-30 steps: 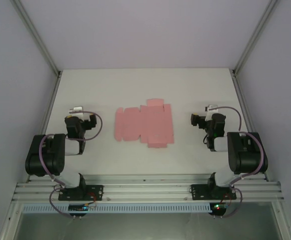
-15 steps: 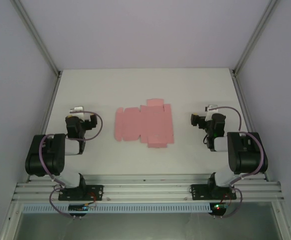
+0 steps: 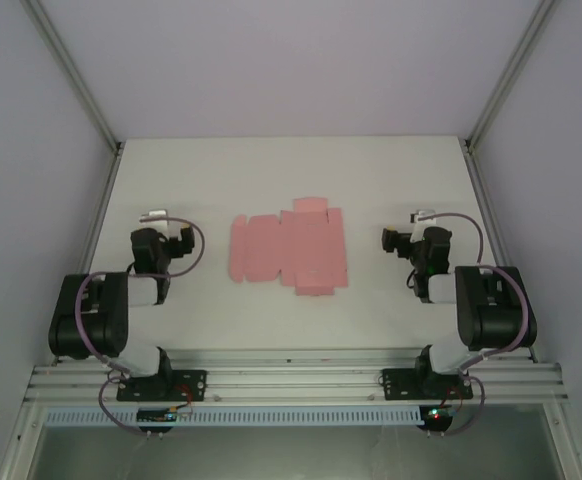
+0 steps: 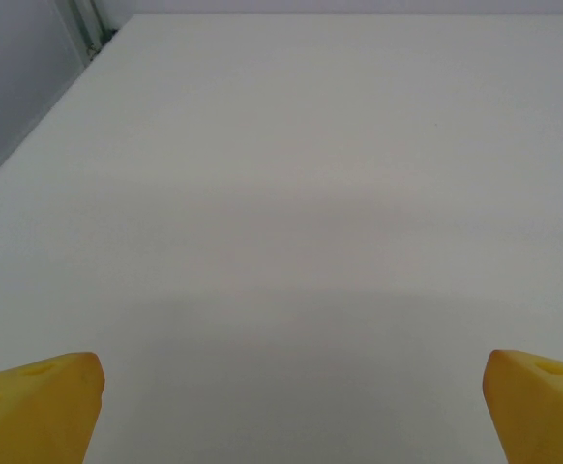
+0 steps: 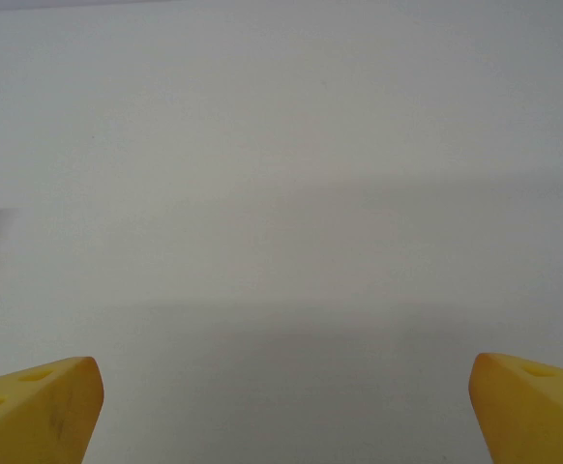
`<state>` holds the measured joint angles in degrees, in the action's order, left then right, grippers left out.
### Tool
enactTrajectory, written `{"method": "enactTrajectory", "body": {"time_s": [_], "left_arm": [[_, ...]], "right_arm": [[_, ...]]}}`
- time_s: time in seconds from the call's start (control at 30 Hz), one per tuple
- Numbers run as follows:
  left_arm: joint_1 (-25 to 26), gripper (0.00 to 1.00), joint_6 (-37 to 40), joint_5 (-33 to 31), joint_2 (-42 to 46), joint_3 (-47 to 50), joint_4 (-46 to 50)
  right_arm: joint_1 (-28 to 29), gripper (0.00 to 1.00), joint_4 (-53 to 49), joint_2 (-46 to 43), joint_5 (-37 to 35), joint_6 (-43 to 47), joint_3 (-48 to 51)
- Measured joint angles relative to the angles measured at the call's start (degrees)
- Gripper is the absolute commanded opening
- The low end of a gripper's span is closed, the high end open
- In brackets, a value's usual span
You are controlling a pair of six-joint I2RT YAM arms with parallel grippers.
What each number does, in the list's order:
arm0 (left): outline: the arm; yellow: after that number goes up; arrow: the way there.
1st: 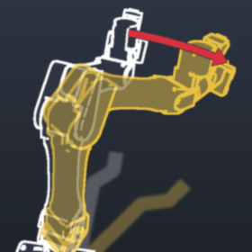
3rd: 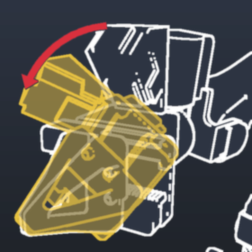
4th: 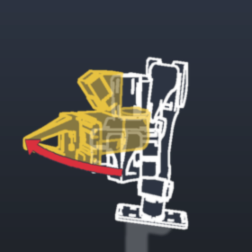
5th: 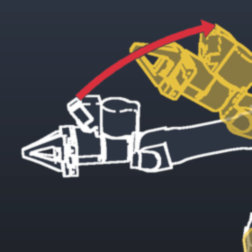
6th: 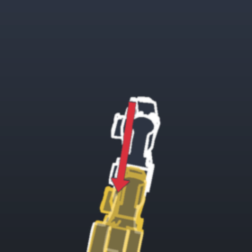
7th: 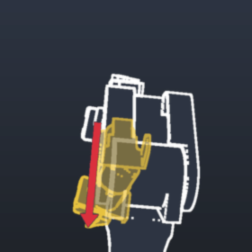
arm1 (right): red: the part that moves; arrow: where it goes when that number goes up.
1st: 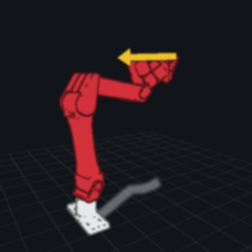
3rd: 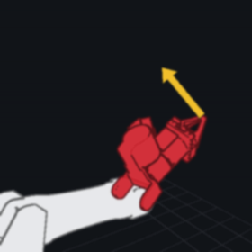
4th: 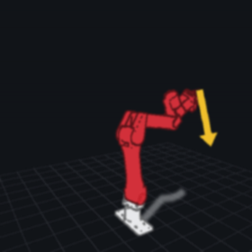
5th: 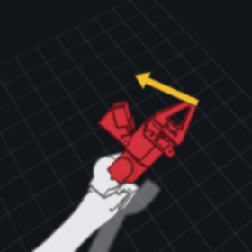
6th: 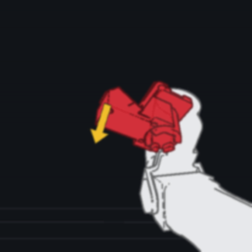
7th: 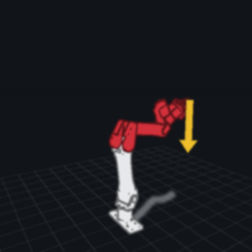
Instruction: Assemble paper box
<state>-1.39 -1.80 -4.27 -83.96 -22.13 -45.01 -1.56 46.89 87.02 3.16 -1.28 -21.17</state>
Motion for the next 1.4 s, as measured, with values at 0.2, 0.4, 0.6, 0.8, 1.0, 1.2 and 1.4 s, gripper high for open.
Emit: {"method": "enactTrajectory", "body": {"time_s": [0.2, 0.4, 0.6, 0.8, 1.0, 1.2, 1.4], "left_arm": [[0.0, 1.00, -5.1, 0.8, 11.6, -7.7, 16.0], [0.9, 1.00, -14.1, 8.9, 12.8, -13.9, 30.2], [5.4, 1.00, -19.1, 17.6, 6.6, -19.1, 41.3], [8.6, 1.00, -20.2, 23.6, -2.5, -26.0, 47.3], [9.4, 1.00, -20.4, 28.2, -8.7, -28.7, 50.4], [11.3, 1.00, -20.1, 31.1, -11.6, -30.8, 52.4], [11.9, 1.00, -19.7, 33.7, -14.0, -31.6, 53.0]], "right_arm": [[3.0, 0.99, -17.1, -10.1, -3.7, -0.9, -7.3], [11.2, 0.90, -38.9, -13.7, -5.8, -9.9, -21.5], [22.4, 0.74, -53.3, -6.1, -1.6, -18.0, -31.6], [27.9, 0.65, -58.9, 6.6, 4.6, -21.4, -39.2], [27.5, 0.62, -62.7, 16.7, 5.6, -22.8, -43.5], [26.4, 0.60, -62.3, 19.5, 5.7, -23.7, -43.5], [25.9, 0.58, -57.3, 18.8, 5.9, -24.4, -40.1]]}}
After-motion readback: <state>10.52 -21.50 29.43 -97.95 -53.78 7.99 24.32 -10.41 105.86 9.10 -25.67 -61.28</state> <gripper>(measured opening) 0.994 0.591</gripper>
